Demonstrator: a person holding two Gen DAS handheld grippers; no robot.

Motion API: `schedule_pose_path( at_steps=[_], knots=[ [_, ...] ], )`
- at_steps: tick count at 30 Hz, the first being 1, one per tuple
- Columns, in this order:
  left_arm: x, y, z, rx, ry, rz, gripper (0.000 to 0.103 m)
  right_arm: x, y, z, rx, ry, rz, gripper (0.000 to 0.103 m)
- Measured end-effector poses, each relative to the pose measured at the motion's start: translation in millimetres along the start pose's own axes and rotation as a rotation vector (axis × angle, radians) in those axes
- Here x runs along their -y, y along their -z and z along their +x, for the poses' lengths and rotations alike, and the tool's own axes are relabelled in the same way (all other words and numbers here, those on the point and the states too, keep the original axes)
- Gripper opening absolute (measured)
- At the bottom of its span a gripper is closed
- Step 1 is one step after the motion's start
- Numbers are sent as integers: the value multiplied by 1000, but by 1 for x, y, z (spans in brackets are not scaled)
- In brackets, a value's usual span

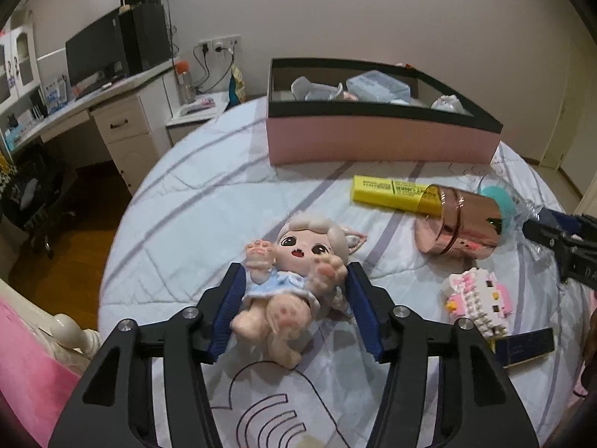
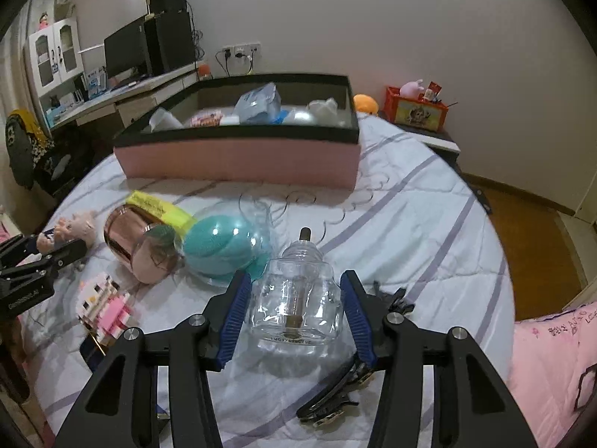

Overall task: Organize rigid objects
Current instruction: 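Grasp the doll with the left tool while the right tool grasps the glass bottle, then carry the doll and glass bottle into the pink box and release both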

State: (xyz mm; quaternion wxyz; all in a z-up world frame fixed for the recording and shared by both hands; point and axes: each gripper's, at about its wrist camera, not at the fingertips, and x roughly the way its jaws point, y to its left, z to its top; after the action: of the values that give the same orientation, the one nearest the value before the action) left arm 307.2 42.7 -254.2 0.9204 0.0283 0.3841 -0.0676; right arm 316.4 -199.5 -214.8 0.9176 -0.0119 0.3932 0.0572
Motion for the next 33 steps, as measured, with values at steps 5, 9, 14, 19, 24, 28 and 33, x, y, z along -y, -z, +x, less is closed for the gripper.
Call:
schedule_pose_path(
  at_steps=[5,9,14,19,24,28,33],
  knots=[
    [1,-2,5,-8,3,6,56,1,4,5,-11,-7,11,51],
    [3,0,-1,12,2,11,49,1,3,6,-1,-6,11,51],
    [4,-3,-16,33,9,7,49,5,4,-7,36,-5,29,51],
    [11,-10,-39,86,12,9,49,9,0,-31,98,-12,53,51],
    [27,-21,-69,160,37,21,49,1,-8,-59,175,-32,52,51],
    [45,-31,-95,241,64,28,49,-15,-14,-83,263,-36,35,51],
    [65,-42,-124,327,81,41,49,-34,-24,-111,361,-47,11,52]
  ],
)
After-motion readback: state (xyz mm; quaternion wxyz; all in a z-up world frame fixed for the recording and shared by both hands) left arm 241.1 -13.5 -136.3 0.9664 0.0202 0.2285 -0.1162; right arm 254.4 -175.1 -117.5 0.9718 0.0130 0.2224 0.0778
